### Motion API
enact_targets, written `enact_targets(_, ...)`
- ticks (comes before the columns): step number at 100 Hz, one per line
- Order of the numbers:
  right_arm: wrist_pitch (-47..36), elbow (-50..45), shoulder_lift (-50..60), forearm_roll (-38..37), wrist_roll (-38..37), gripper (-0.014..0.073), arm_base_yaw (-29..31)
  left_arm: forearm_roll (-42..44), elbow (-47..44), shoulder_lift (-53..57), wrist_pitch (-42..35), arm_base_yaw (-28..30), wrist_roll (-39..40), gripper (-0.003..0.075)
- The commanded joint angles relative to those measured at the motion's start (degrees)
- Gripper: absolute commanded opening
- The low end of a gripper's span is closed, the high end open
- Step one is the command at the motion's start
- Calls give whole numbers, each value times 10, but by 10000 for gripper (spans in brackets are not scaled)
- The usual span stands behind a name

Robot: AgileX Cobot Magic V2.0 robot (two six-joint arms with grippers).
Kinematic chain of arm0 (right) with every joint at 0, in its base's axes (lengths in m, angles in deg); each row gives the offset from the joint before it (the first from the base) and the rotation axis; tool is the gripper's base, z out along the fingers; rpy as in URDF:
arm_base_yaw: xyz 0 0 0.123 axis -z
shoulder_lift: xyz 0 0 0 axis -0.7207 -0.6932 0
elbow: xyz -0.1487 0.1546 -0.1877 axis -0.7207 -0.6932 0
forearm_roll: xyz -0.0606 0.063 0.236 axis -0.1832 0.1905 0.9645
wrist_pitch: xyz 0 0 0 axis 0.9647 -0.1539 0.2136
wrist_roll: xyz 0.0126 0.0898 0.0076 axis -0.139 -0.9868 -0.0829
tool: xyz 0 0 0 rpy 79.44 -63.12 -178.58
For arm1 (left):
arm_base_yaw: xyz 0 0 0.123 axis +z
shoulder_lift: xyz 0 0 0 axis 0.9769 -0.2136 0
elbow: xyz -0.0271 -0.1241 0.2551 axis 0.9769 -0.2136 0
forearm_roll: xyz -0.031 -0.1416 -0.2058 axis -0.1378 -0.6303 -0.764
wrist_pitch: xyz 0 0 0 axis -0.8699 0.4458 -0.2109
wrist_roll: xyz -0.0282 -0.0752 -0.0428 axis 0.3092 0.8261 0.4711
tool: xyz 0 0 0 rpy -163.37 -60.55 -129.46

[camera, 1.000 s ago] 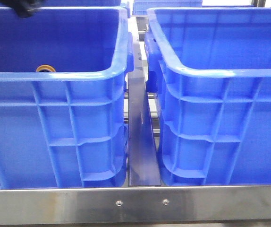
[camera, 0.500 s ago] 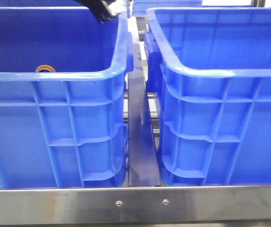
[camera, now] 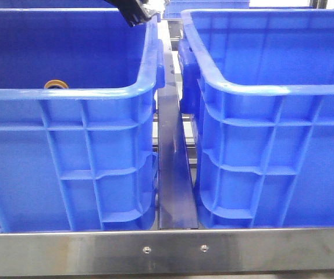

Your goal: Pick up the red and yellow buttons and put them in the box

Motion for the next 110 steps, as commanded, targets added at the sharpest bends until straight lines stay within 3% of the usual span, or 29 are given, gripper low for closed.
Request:
enact_targets(1,-61,-1,13,-6,1,-102,-1,-31,15,18,-21,-5,-1,59)
enact_targets(10,-32,19,13,-6,1,-102,-1,-31,15,18,-21,-5,-1,59)
enact_targets(30,160,131,-21,-6,1,-102,-1,-31,15,18,-21,-5,-1,59)
enact_targets(47,185,212,-98,-2,-3,-102,-1,-31,15,18,-21,-5,-1,59)
enact_targets(91,362,451,-390,10,-9,-90,-1,-31,15,18,-21,-5,-1,59)
enact_targets(100,389,483,-443,11,-9,14,-1,-31,15,18,-21,-5,-1,59)
enact_targets(110,415,508,-484,25,-9,270,-1,-31,15,18,-21,-5,-1,59)
